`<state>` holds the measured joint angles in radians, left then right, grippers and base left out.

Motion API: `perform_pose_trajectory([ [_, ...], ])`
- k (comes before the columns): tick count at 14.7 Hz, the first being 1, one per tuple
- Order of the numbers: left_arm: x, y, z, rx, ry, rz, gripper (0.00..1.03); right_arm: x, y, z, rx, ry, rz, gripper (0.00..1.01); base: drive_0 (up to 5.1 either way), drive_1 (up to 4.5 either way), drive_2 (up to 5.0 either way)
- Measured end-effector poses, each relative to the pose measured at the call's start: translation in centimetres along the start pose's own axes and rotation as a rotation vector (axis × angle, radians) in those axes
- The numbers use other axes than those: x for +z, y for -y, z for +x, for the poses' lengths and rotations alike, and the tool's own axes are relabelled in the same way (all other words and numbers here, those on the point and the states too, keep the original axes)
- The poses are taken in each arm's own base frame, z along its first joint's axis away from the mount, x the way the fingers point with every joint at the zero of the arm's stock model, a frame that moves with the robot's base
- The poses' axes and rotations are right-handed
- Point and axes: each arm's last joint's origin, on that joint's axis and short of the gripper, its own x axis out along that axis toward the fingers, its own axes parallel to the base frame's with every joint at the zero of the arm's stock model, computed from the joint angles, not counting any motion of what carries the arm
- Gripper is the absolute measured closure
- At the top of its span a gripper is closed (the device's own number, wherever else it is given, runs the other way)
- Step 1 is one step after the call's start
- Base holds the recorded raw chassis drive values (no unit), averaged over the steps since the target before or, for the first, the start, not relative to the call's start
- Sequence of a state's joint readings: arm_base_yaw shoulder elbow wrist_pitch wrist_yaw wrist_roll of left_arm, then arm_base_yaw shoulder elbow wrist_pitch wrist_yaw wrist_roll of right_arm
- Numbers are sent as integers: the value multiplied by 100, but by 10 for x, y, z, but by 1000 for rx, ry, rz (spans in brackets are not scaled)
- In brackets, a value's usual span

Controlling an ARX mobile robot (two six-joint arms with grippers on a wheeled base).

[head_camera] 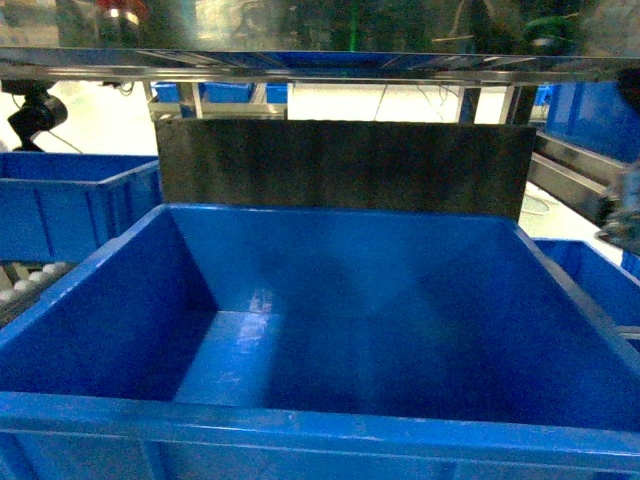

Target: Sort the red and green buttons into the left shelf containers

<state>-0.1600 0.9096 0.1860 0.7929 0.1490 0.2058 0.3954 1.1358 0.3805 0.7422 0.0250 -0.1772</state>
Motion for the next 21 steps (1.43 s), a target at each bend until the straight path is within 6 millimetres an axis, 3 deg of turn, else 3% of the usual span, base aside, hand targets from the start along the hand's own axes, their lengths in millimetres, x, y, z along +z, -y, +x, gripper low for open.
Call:
perform_pose_trajectory([
  [2,0,0,0,0,0,0,75,-11,-6,17,22,-50,-2,70,0,0,0],
  [11,0,0,0,0,0,0,75,-77,8,57,-2,-205,-9,70,0,0,0],
  [16,0,0,0,0,0,0,75,-84,14,66,-18,-235,-6,68,0,0,0],
  [21,0,0,0,0,0,0,75,-83,14,66,-14,-232,-5,10,0,0,0],
])
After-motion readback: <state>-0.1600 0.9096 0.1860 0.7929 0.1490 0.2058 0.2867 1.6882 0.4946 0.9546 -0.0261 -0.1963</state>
